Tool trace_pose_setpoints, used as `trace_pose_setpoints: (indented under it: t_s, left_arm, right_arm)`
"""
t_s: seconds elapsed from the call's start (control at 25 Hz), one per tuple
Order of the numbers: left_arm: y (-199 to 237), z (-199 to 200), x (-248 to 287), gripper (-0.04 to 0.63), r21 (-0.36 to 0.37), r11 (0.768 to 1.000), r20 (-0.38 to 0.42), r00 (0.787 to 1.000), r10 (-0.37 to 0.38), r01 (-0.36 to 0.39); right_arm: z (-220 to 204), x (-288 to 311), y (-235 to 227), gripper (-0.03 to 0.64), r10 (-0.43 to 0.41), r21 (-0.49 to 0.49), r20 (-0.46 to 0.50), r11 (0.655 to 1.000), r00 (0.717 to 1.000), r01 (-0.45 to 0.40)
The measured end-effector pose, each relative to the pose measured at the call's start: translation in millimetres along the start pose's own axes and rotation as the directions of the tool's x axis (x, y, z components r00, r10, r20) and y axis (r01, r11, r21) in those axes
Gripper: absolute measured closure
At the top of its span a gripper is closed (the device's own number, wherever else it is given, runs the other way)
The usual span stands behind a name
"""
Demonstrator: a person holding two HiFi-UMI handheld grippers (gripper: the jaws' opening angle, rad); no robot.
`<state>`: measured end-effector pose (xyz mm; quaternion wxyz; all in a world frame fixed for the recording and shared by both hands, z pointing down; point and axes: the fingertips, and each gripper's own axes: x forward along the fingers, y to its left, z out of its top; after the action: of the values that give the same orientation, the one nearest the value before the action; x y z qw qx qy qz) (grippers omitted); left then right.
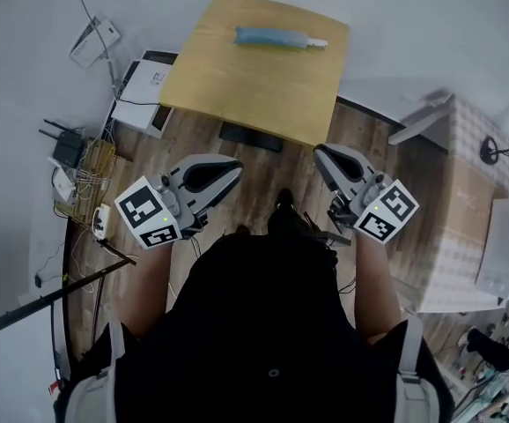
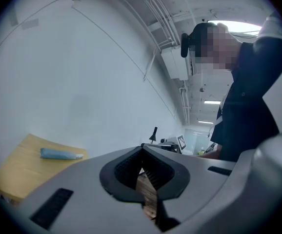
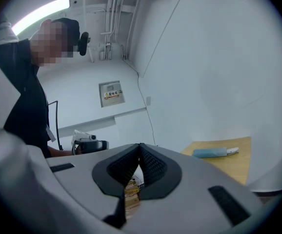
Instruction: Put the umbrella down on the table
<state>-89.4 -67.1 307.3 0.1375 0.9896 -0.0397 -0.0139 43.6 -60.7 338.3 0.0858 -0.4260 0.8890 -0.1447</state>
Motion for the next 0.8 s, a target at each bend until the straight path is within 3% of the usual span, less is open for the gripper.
trace_pose_setpoints:
  t_s: [0.36,0.6,0.8]
  left_arm:
    - [-51.3,-39.0,-49.8,0.583,-0.055,0.998,0.04,0.999,0.005,-0.003]
    - [-79.9,-49.3,-54.5,0.583,-0.019,0.999,-0.006,0.999,0.049,-0.049]
    - [-109.4,-53.0,-61.1,0.583,-0.038,0.996,-0.004,0.996,0.086,-0.086]
  right_arm:
    - [-32.6,-30.4,56.3,0.598,-0.045,0.024,-0.044,0.999,0.998,0.046]
    - [-27.3,-40.9,70.2,0.598,-0.01,0.029,-0.02,1.0,1.0,0.011]
    - [-31.2,-58.1,95.8,0.598,0.028,-0.004,-0.034,1.0,0.999,-0.028]
